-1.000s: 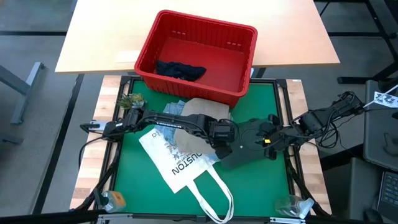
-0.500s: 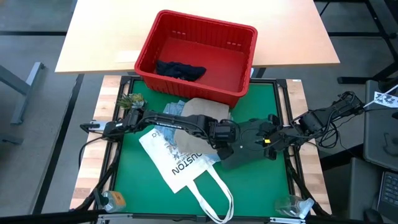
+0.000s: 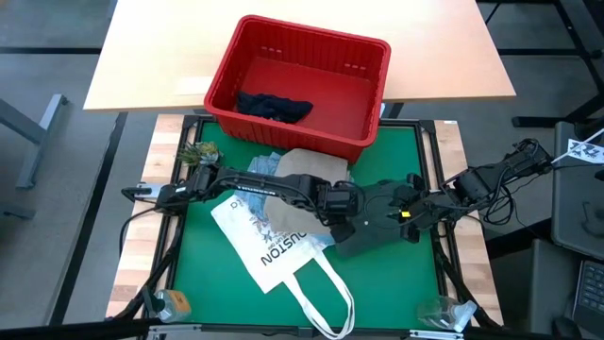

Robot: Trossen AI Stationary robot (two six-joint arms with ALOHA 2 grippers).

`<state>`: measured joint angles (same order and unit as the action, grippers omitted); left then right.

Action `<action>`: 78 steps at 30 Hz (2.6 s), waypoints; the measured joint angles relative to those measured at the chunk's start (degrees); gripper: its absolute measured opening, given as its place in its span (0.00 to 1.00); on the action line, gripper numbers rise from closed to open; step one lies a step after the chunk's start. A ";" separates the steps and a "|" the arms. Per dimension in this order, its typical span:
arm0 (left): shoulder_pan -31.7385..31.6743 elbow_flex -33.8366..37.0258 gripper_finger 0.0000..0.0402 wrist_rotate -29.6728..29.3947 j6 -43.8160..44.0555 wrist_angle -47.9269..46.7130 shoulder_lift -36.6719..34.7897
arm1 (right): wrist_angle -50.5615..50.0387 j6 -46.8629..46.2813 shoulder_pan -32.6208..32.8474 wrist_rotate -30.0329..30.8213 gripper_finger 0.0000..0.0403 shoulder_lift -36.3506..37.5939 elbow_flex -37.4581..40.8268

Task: Fold Laundry from Bin
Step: Stack the green shirt on top of the beige shorts

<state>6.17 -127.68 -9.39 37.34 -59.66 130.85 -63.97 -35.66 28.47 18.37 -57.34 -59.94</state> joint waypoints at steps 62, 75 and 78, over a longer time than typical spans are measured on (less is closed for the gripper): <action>1.21 0.00 0.51 1.62 -6.95 -12.49 -0.35 | 0.01 -0.01 0.00 -0.02 0.41 0.00 0.00; 1.39 0.00 0.51 -0.41 4.74 -6.01 -0.35 | 0.01 -0.02 0.00 -0.02 0.41 0.00 0.00; 2.09 0.00 0.51 -1.62 5.67 -4.33 -0.36 | 0.01 0.00 0.00 -0.01 0.41 0.00 0.00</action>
<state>8.27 -127.68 -11.01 43.01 -63.99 130.48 -63.96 -35.66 28.47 18.36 -57.34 -59.94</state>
